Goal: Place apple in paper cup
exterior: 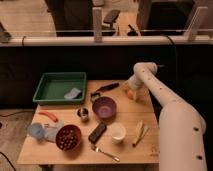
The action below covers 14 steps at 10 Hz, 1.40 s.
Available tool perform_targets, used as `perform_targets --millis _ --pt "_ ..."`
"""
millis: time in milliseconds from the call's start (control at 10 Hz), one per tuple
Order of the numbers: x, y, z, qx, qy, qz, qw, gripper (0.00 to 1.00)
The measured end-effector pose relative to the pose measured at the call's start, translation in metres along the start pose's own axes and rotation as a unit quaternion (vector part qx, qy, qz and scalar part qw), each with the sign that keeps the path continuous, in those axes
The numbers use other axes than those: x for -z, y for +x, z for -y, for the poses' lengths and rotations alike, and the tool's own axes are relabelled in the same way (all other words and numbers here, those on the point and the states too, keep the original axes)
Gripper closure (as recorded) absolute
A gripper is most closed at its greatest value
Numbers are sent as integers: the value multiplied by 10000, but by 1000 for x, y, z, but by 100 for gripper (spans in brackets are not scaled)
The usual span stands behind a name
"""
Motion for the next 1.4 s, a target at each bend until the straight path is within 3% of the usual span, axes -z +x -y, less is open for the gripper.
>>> perform_targets --millis 1400 --pt "-5 2 6 -8 86 55 9999 20"
